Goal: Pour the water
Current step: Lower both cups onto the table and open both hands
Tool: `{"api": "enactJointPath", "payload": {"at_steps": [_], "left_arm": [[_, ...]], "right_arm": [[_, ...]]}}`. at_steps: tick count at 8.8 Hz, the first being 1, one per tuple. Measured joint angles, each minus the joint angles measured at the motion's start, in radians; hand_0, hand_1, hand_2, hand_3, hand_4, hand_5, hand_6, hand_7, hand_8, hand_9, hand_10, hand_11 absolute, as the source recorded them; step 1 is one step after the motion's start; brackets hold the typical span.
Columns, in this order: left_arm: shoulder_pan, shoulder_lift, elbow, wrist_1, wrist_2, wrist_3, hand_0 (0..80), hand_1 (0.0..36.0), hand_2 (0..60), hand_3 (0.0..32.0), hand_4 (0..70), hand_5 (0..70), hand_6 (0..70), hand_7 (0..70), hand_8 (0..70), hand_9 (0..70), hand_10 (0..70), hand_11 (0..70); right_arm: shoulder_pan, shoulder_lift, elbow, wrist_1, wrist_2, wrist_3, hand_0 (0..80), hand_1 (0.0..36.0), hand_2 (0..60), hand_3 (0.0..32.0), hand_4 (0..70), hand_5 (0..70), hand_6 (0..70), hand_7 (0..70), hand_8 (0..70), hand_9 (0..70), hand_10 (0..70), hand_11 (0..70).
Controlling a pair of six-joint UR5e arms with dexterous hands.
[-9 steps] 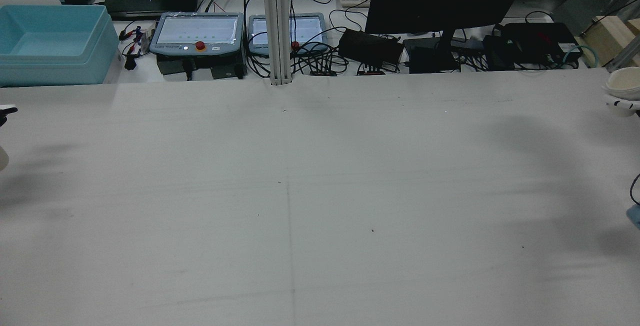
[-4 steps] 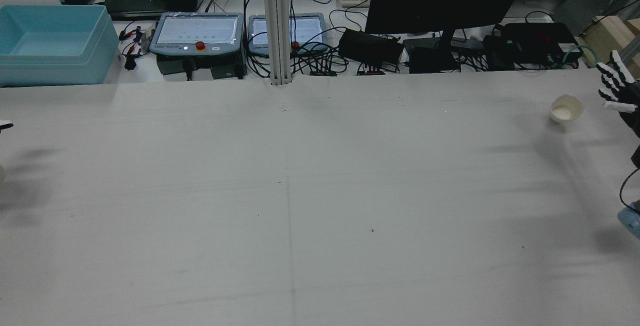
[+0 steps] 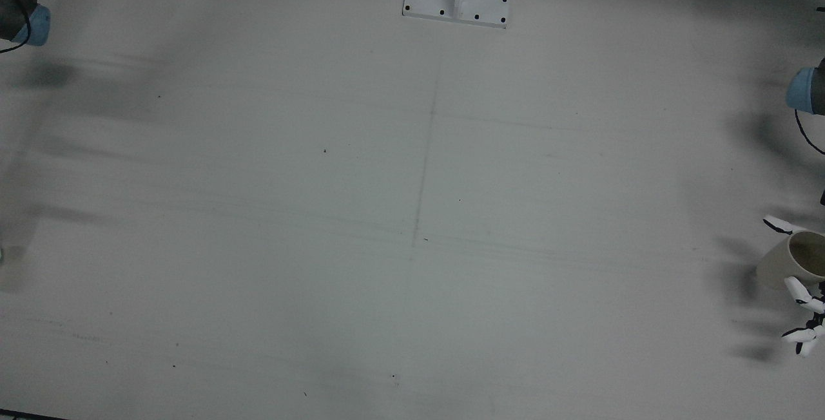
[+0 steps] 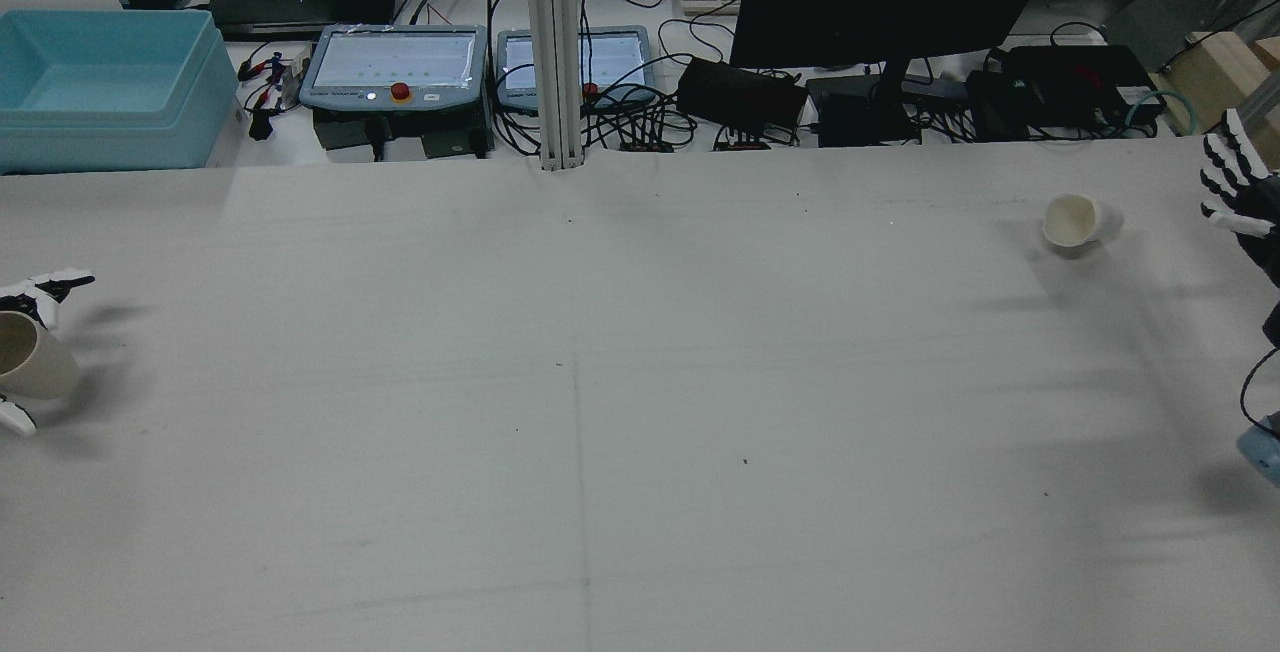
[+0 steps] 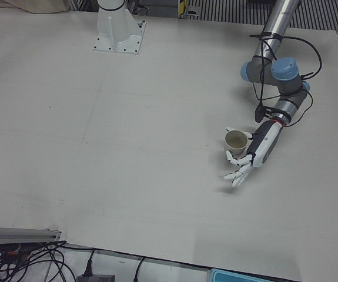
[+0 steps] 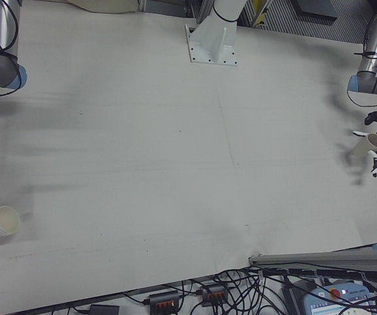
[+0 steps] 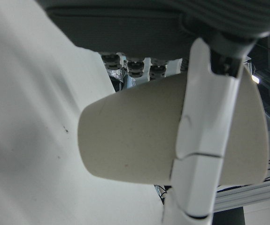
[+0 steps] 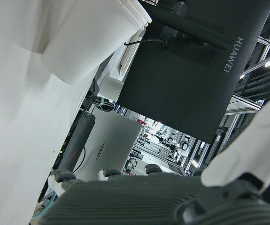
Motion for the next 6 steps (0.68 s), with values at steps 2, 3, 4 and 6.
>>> {"api": "enactJointPath", "payload": {"at_steps": [2, 3, 4, 6], "left_arm": [[0.060, -0.051, 0.047, -0.002, -0.030, -0.003, 72.2, 14.3, 0.0, 0.0, 34.4, 70.0, 7.7, 15.9, 6.8, 1.7, 0.6, 2.4], [0.077, -0.065, 0.061, -0.003, -0.035, -0.004, 77.7, 16.6, 0.0, 0.0, 25.5, 70.0, 5.3, 11.8, 6.0, 0.9, 0.0, 0.4], [0.086, -0.071, 0.077, -0.011, -0.037, -0.006, 67.7, 14.7, 0.0, 0.0, 19.4, 32.2, 3.1, 9.1, 4.9, 0.4, 0.0, 0.0], [0.090, -0.073, 0.099, -0.030, -0.036, -0.010, 58.6, 10.1, 0.0, 0.4, 10.8, 0.0, 0.0, 6.9, 3.4, 0.0, 0.0, 0.0]], "right_arm": [[0.001, 0.000, 0.001, 0.000, -0.001, 0.002, 39.2, 1.8, 0.0, 32.0, 0.0, 0.0, 0.0, 0.0, 0.0, 0.0, 0.0, 0.0], [0.000, 0.000, 0.003, 0.000, -0.001, 0.003, 39.6, 2.2, 0.0, 32.0, 0.0, 0.0, 0.0, 0.0, 0.0, 0.0, 0.0, 0.0], [0.000, 0.000, 0.005, 0.000, -0.002, 0.003, 39.8, 2.5, 0.0, 32.0, 0.0, 0.0, 0.0, 0.0, 0.0, 0.0, 0.0, 0.0], [-0.001, 0.000, 0.007, 0.000, -0.002, 0.003, 40.0, 2.6, 0.0, 32.0, 0.0, 0.0, 0.0, 0.0, 0.2, 0.0, 0.0, 0.0]]}}
